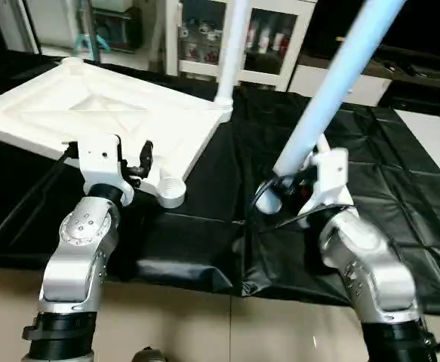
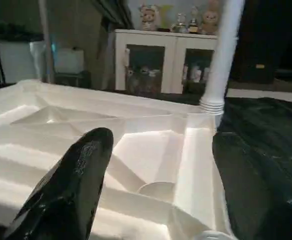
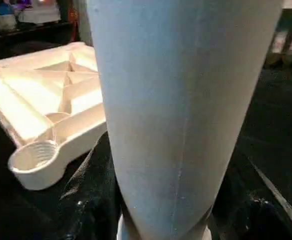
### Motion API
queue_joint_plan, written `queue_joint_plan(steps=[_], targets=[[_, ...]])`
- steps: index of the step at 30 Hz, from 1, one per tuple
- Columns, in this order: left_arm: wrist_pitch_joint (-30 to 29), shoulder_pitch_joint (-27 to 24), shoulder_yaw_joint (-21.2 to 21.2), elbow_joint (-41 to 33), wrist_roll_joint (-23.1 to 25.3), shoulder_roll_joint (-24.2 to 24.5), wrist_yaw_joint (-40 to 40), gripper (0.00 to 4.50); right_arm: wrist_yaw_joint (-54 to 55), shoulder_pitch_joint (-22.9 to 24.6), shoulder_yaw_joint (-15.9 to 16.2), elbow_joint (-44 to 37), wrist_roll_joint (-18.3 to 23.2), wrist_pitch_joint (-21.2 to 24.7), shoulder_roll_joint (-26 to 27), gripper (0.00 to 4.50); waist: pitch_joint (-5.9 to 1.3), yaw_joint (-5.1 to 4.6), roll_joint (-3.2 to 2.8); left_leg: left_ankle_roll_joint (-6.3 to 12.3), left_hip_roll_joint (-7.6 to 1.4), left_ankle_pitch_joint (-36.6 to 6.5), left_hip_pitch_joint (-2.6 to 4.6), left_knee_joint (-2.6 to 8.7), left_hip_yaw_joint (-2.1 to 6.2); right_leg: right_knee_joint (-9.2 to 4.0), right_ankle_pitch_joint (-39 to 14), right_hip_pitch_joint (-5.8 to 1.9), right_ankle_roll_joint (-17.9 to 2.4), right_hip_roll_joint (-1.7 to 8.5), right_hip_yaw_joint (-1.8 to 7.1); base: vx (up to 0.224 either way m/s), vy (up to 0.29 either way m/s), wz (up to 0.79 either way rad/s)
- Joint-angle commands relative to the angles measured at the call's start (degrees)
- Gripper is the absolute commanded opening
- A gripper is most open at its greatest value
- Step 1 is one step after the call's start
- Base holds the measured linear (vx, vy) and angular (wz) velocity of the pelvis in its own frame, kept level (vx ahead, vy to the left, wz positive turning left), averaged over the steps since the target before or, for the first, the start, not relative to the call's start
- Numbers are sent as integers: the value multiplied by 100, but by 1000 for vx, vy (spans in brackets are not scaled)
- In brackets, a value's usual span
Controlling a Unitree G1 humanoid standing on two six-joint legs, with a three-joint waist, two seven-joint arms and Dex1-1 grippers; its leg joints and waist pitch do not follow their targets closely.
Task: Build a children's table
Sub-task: Pick table leg
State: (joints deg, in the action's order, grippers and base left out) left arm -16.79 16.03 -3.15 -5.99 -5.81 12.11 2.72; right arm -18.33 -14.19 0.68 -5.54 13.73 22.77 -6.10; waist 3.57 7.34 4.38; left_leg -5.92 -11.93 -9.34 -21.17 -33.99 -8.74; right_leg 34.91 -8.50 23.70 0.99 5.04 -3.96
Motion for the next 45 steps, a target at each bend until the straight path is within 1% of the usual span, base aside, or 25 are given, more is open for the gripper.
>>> queue_joint_plan(steps=[1,7,8,10,12,14,15,16,18,19,20,22,23,25,26,28,30,33,34,35,36,37,39,41,45], targets=[[245,-69,183,-86,272,26,-19,362,102,108,39,-143,-70,-130,8,187,-358,-65,-217,-322,-44,-2723,87,487,39,-586,-2852,-150,-168,215,158,0,0,0],[597,-173,346,194,403,-47,-20,362,337,427,-189,-277,-17,45,161,187,-381,-151,-259,-194,-16,-2669,56,483,14,-591,-2699,-159,-265,222,185,0,0,0],[646,-151,329,241,394,-98,-60,362,403,415,-244,-297,62,73,202,187,-398,-159,-319,-208,1,-2582,200,360,-126,-668,-2883,-9,-251,189,312,0,0,0],[697,-104,331,317,429,-154,-117,362,434,414,-251,-298,69,54,211,187,-388,-145,-216,-118,34,-2565,188,324,-197,-660,-3056,-21,-298,225,385,0,0,0],[732,-70,340,373,470,-197,-141,362,448,420,-229,-273,26,13,190,187,-438,-49,-206,215,88,-2209,133,123,-307,-709,-3289,-94,-301,387,801,2,44,-31],[744,-49,322,418,502,-232,-168,362,429,400,-212,-208,-18,-21,139,187,-442,97,-125,601,153,-1764,-7,-257,-178,-874,-3720,-253,-367,753,1348,-3,98,-35],[762,-60,292,418,496,-238,-197,362,416,385,-215,-194,-24,-18,124,187,-382,138,-104,575,182,-1500,-93,-416,65,-933,-4306,-282,-446,733,1632,-4,128,-38],[762,-60,292,418,496,-238,-197,362,416,385,-215,-194,-24,-18,124,187,-372,109,-142,586,205,-1468,-67,-343,109,-905,-4259,-230,-446,588,1614,-4,188,-50],[780,-81,273,431,493,-234,-209,362,422,362,-221,-164,-38,-14,118,187,-393,-105,-285,768,194,-1893,336,77,-95,-628,-3508,261,-325,-158,1146,-15,222,-48],[838,-121,257,474,528,-253,-267,362,399,319,-216,-111,-51,14,102,187,-403,-390,-322,1103,64,-2669,574,260,-247,-239,-2791,523,-378,-403,538,-66,229,-42],[869,-136,279,479,676,-254,-405,362,379,291,-198,-92,-29,43,105,187,-371,-467,-351,1166,-195,-3120,342,523,-448,309,-1973,419,-545,-289,51,-92,237,-50],[853,-141,310,471,850,-262,-573,362,349,260,-174,-75,1,76,95,187,-310,-418,-315,634,-578,-3197,313,727,-519,576,-931,165,-705,68,-239,-81,223,-56],[811,-141,306,472,950,-304,-677,362,314,237,-121,-65,10,99,75,187,-389,-393,-191,-48,-494,-3055,587,554,-624,245,-946,221,-801,233,-67,-38,148,-56],[758,-138,308,478,1038,-361,-775,362,271,198,-73,-45,35,127,56,187,-380,-380,-50,-625,-138,-3272,280,382,-241,-260,-2120,-37,-731,414,209,-26,136,-47],[731,-137,318,484,1067,-383,-810,362,239,176,-55,-29,32,123,47,187,-415,-418,-153,-685,-228,-3034,258,441,-96,-215,-1932,-115,-702,417,210,-31,104,-23],[669,-143,325,483,1103,-428,-900,362,144,138,-20,3,30,138,34,187,-390,-590,-353,-881,-884,-2640,272,851,399,79,-612,-158,-396,130,-13,-35,79,-15],[781,-186,301,437,1203,-464,-1047,362,98,107,2,47,34,132,16,187,-408,-678,-331,-360,-1080,-1634,348,869,489,460,-459,78,-276,79,-103,0,0,0],[670,-189,275,386,1190,-435,-994,362,59,80,-20,57,77,166,9,187,-551,-632,-179,818,-420,9,372,245,203,25,200,-6,-704,265,94,6,-124,2],[679,-185,258,374,1185,-428,-960,362,33,65,-36,46,137,204,10,187,-565,-457,-51,1145,30,234,5,29,-91,-172,1077,-315,-1324,486,247,-10,-182,1],[681,-181,234,353,1179,-423,-940,362,39,54,-64,32,192,266,18,187,-544,-231,113,1013,122,-156,-133,15,-127,-246,1241,-461,-1155,695,407,-22,-186,-1],[640,-170,199,320,1173,-437,-954,362,-25,43,28,15,121,248,-52,187,-511,-166,200,1263,180,-174,-360,56,62,-176,1420,-645,-790,825,90,-22,-186,-1],[616,-162,181,304,1173,-448,-968,362,-61,34,84,11,68,233,-95,187,-498,-149,88,1319,197,-301,-360,97,216,-364,694,-656,-241,883,-117,-26,-162,20],[625,-152,223,258,1268,-409,-985,362,-137,55,202,22,-24,192,-133,187,-429,-103,-110,1205,118,-414,-411,140,441,-455,-391,-724,-367,897,-359,-29,-115,39],[626,-152,241,246,1296,-395,-991,362,-174,66,233,23,-37,180,-140,187,-370,-115,-260,939,35,-1145,-351,365,675,-407,-1501,-767,-659,622,-557,-22,-58,45],[565,-92,31,198,996,-445,-858,362,-244,91,326,21,-13,164,-123,187,-343,-215,-358,1011,183,-1580,-110,593,1220,-81,-1275,-646,-1194,233,-469,-4,-18,51]])
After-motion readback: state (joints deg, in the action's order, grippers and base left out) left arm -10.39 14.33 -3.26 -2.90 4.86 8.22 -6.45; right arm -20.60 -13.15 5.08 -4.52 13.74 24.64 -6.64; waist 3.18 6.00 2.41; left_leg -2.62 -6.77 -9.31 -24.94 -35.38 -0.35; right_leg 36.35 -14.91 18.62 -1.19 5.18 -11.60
